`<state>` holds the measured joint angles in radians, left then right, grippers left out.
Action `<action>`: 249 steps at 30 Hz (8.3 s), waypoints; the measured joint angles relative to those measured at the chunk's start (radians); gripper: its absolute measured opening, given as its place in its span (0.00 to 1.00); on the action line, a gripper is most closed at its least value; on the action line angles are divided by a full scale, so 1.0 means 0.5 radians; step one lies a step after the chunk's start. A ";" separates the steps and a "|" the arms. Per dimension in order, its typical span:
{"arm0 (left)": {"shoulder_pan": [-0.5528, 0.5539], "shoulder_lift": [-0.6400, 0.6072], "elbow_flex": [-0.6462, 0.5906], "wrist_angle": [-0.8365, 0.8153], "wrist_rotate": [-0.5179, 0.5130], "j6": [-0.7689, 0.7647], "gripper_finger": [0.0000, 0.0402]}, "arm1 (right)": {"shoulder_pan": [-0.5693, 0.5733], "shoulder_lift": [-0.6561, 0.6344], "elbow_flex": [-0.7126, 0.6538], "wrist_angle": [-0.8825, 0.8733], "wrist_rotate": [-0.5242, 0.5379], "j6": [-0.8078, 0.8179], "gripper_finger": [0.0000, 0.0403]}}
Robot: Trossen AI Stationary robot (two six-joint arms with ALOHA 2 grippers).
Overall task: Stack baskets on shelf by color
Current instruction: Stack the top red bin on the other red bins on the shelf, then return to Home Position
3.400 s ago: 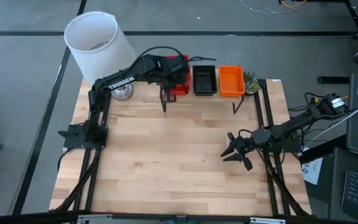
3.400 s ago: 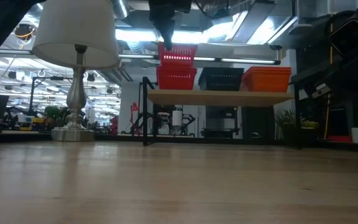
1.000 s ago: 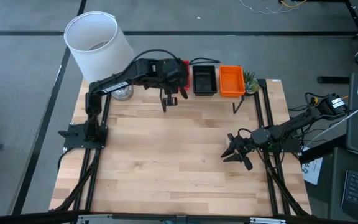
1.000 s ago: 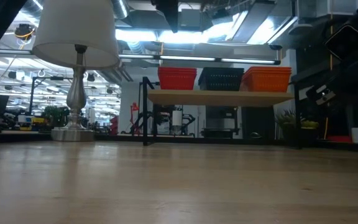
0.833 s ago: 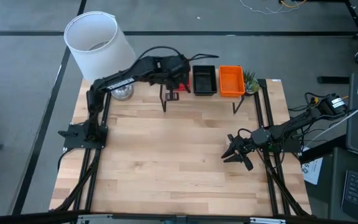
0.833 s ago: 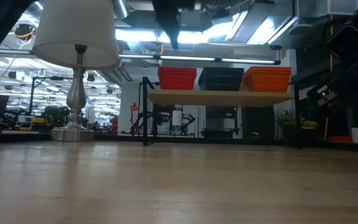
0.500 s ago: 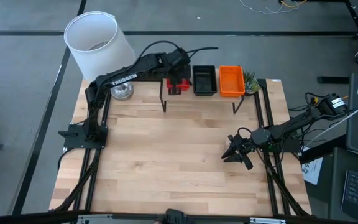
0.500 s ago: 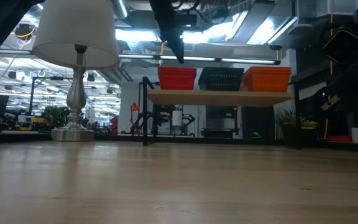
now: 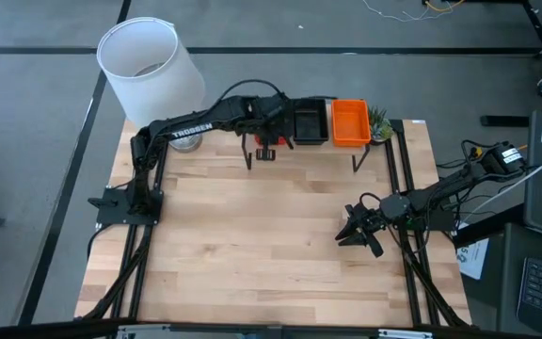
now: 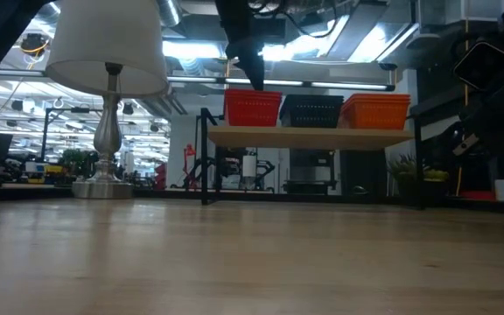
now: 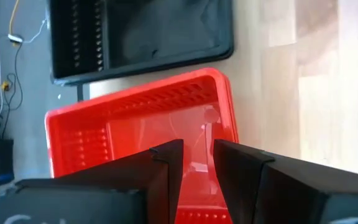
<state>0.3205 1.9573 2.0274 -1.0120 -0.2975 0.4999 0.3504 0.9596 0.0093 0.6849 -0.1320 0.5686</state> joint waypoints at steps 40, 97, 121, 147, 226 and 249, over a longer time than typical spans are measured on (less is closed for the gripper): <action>-0.391 -0.578 -0.888 0.432 0.055 -0.540 0.21 | -0.001 -0.014 0.056 0.235 0.136 -0.129 0.26; -1.327 -2.640 -3.234 1.609 -0.303 -1.505 0.17 | 0.127 -0.056 0.056 0.355 0.803 -0.472 0.26; -1.103 -3.349 -3.964 2.364 0.080 -1.229 0.16 | 0.127 -0.785 0.056 -0.387 1.044 -0.861 0.26; -1.103 -3.414 -4.039 2.461 -0.116 -1.189 0.16 | 0.126 -1.502 0.010 -0.987 0.789 -1.320 0.26; -1.103 -3.414 -4.039 2.460 -0.114 -1.189 0.16 | 0.118 -1.774 -0.003 -1.273 0.539 -1.146 0.26; -1.103 -3.414 -4.039 2.460 -0.114 -1.189 0.16 | 0.118 -1.774 -0.003 -1.272 0.539 -1.147 0.26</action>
<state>-0.2310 0.2501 0.0078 0.2180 -0.3546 -0.0944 0.4095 0.0727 0.0078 0.0487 0.1375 -0.0047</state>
